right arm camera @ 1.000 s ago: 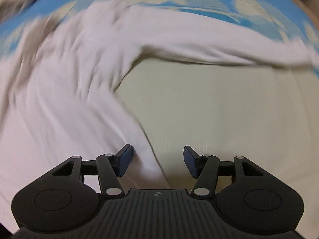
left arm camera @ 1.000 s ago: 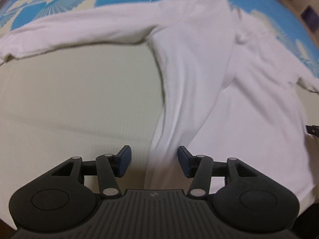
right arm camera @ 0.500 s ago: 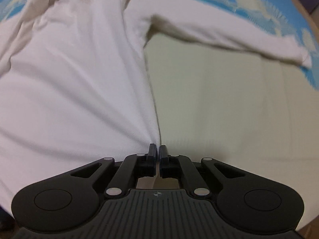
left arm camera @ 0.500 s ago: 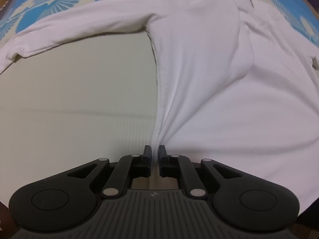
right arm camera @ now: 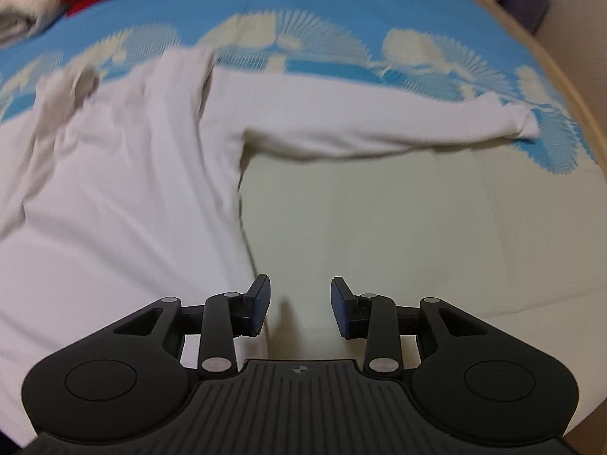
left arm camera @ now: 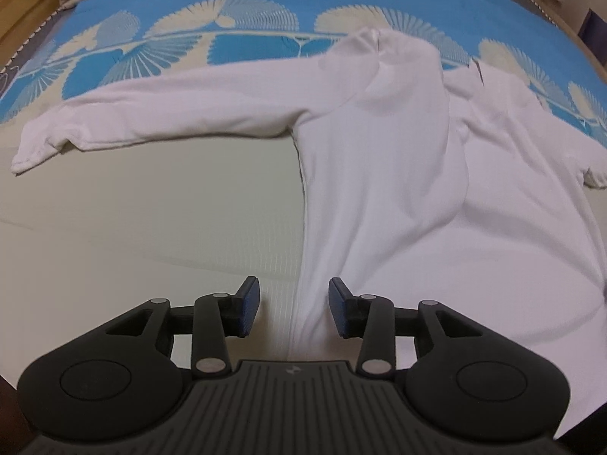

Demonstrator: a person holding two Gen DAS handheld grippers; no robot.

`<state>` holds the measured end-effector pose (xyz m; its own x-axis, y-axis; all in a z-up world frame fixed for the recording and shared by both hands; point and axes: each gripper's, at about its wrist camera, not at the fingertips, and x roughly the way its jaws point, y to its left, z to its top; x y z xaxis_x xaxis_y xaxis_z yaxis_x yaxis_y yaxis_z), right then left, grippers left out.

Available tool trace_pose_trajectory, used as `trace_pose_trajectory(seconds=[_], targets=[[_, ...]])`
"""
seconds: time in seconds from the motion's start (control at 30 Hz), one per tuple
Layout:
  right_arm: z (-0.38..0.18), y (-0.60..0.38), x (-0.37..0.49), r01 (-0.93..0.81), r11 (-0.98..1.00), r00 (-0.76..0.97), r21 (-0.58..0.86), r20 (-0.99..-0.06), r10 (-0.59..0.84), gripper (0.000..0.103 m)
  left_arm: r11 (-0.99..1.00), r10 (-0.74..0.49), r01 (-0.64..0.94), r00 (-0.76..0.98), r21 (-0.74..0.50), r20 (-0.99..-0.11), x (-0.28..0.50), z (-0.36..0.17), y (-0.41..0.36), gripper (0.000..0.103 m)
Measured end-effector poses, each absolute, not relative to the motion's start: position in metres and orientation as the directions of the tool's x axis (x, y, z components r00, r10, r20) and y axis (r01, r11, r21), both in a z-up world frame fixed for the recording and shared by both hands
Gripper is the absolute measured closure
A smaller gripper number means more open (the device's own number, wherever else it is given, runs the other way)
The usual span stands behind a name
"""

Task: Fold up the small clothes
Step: 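Release the shirt and hover both grippers over the spread shirt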

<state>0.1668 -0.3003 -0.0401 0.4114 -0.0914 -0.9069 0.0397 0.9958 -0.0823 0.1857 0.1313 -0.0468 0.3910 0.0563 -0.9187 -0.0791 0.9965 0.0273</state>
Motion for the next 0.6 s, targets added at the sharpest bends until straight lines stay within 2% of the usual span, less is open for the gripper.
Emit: trace_pose_trajectory(seconds=[0.13,0.37,0.6], targets=[[-0.021,-0.307,0.17,0.079,0.995,0.485,-0.061,-0.87,-0.092,0.066,0.996,0.072,-0.084,0.425,0.04,-0.902,0.187,-0.038,0.127,0.058],[0.027,-0.302,0.167,0.037,0.999,0.617,-0.021,-0.786,-0.04,0.063,0.994,0.101,-0.093,0.491,0.063,-0.865,0.188,-0.021,0.119,0.055],[0.02,-0.296,0.16,0.102,0.995,0.652,0.019,-0.756,-0.053,0.062,0.99,0.104,-0.131,0.505,0.043,-0.857,0.191,-0.016,0.114,0.055]])
